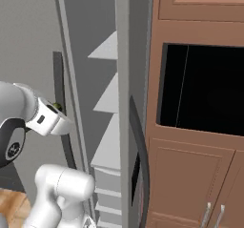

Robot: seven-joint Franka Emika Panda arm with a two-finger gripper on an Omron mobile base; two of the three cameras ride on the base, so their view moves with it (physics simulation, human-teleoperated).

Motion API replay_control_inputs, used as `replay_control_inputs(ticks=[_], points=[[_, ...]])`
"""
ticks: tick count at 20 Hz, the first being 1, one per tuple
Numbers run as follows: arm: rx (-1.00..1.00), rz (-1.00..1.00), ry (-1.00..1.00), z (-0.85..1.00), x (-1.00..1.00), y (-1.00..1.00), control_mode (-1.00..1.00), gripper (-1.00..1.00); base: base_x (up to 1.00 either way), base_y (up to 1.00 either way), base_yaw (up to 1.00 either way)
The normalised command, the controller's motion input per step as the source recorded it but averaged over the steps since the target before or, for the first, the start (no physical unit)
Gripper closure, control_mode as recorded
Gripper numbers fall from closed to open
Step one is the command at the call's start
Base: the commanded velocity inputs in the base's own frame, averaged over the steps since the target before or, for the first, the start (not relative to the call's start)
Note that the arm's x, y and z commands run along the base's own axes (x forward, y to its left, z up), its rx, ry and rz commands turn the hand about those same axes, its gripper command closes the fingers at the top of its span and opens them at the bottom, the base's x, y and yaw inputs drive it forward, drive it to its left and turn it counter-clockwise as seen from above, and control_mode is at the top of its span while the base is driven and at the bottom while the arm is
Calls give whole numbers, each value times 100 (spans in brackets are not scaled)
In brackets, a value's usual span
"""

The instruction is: Take the squash and avocado out of the freezer and place them in the tupperware container on the counter. Then put the tupperware containing the vegetables back in the freezer.

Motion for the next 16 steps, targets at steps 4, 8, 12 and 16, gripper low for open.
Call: replay_control_inputs(ticks=[4, 8, 12, 16], points=[[0, 0, 0, 0, 0, 0, 100, 100, -94, 73, 0], [0, 0, 0, 0, 0, 0, 100, 100, -45, 100, 0], [0, 0, 0, 0, 0, 0, 100, 100, -7, 100, 0], [0, 0, 0, 0, 0, 0, 100, 100, 5, 100, -1]])
